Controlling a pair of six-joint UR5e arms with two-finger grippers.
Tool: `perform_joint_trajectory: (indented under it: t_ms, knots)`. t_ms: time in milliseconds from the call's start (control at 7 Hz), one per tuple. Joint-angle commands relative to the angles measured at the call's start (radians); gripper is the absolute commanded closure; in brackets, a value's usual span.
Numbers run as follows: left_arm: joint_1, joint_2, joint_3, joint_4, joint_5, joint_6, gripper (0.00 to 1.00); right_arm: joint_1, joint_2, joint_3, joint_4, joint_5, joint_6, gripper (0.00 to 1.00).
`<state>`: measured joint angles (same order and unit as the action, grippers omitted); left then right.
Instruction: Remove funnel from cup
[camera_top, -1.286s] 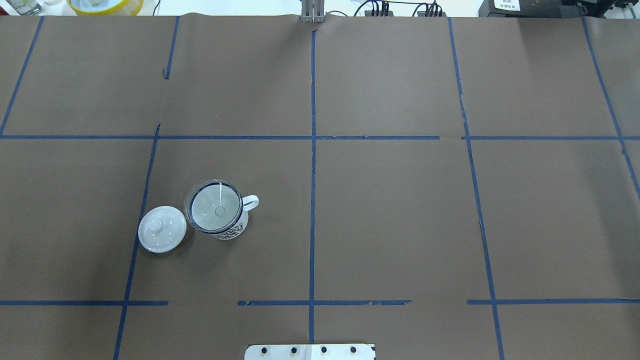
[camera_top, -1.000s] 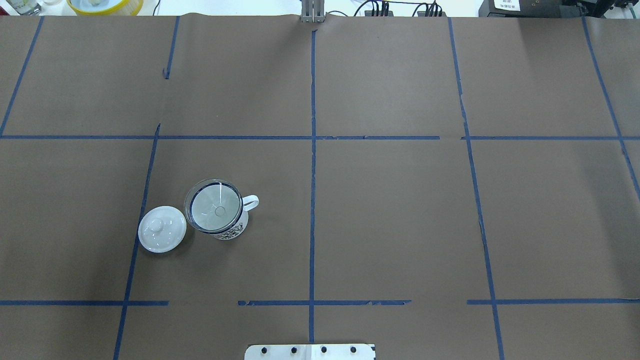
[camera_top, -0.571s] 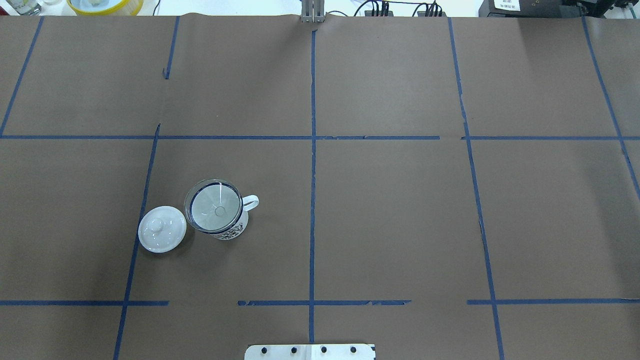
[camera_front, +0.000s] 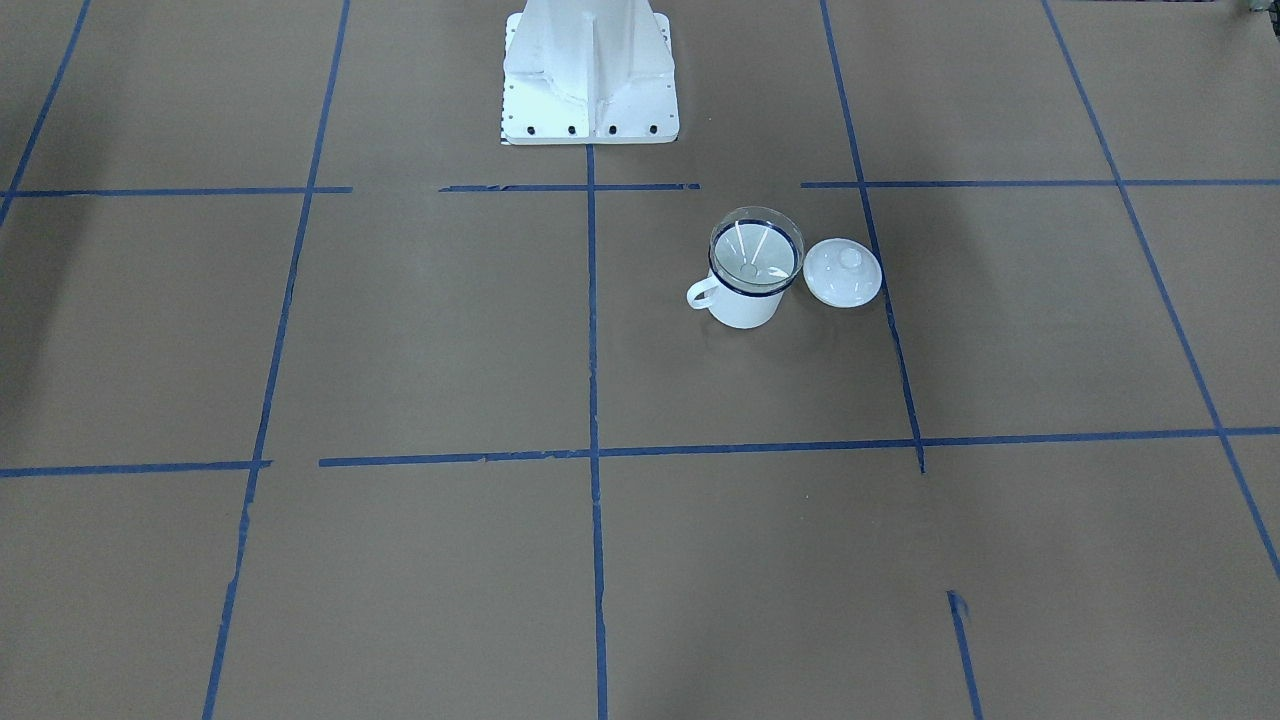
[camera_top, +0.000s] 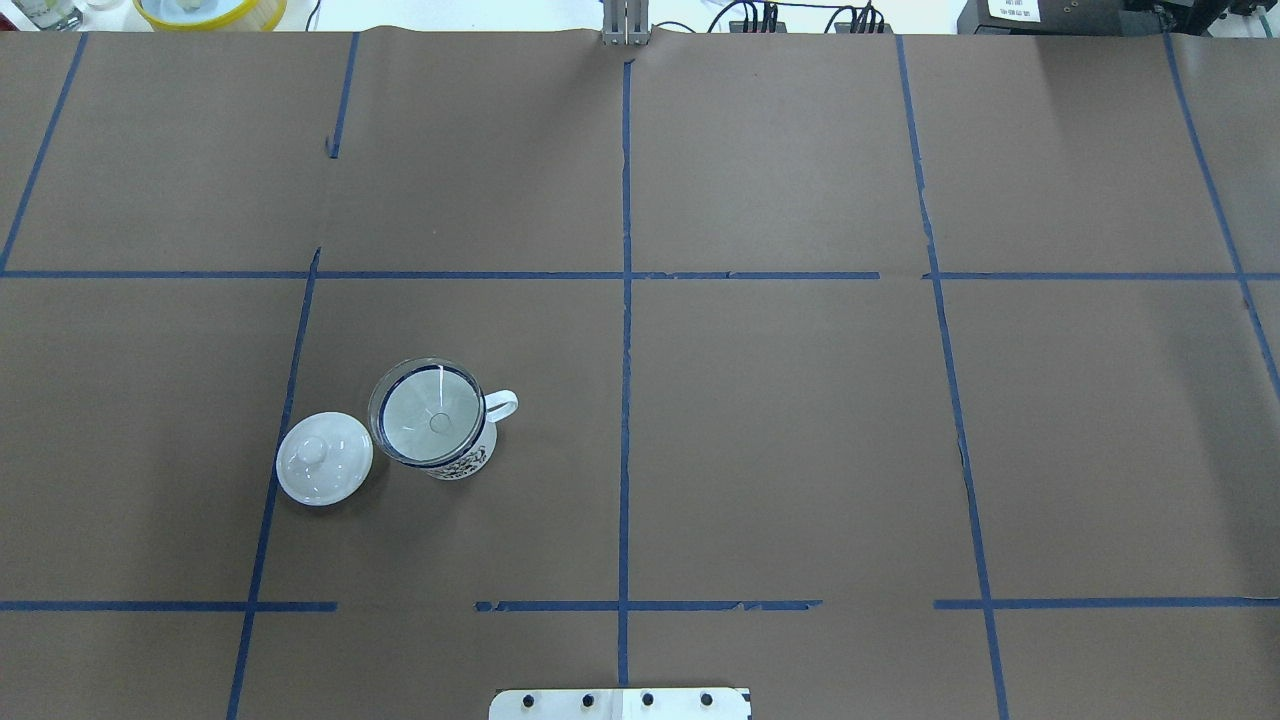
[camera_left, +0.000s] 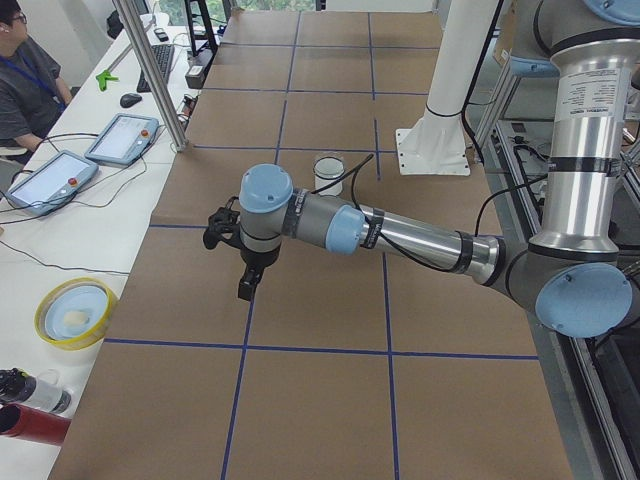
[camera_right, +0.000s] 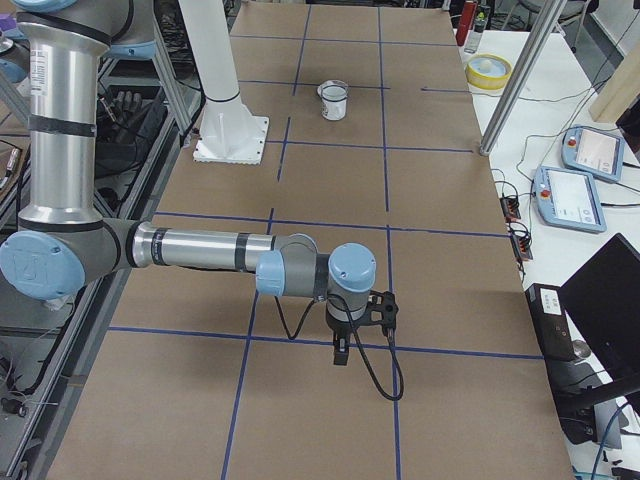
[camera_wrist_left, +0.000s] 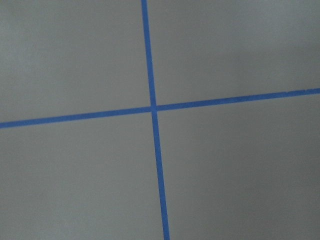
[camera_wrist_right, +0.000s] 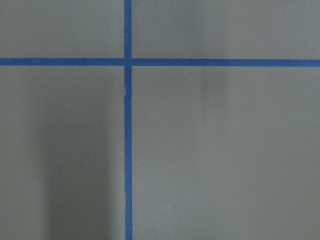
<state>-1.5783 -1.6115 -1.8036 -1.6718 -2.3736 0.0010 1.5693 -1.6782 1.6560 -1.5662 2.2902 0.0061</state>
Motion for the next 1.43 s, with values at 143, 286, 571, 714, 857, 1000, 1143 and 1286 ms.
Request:
perform_joint_trajectory:
  t_ms: [143,286,571,714,857,1000,1143,1286]
  knots:
    - [0.006,-0.090,0.027,-0.279,0.005,-0.407,0.00,0.000,0.000,-0.001,0.000,0.000,0.000,0.00]
    - [0.090,-0.088,0.017,-0.448,0.001,-0.490,0.00,0.000,0.000,-0.001,0.000,0.000,0.000,0.00]
    - [0.321,-0.122,0.006,-0.485,0.003,-0.688,0.00,0.000,0.000,-0.001,0.000,0.000,0.000,0.00]
    - [0.407,-0.164,0.000,-0.483,0.017,-0.839,0.00,0.000,0.000,0.001,0.000,0.000,0.000,0.00]
    - [0.520,-0.215,-0.019,-0.450,0.113,-0.997,0.00,0.000,0.000,0.001,0.000,0.000,0.000,0.00]
    - [0.606,-0.310,-0.043,-0.270,0.182,-1.050,0.00,0.000,0.000,0.001,0.000,0.000,0.000,0.00]
    - [0.679,-0.408,-0.089,-0.053,0.262,-1.076,0.00,0.000,0.000,0.001,0.000,0.000,0.000,0.00]
    - [0.761,-0.469,-0.130,0.092,0.324,-1.136,0.00,0.000,0.000,0.001,0.000,0.000,0.000,0.00]
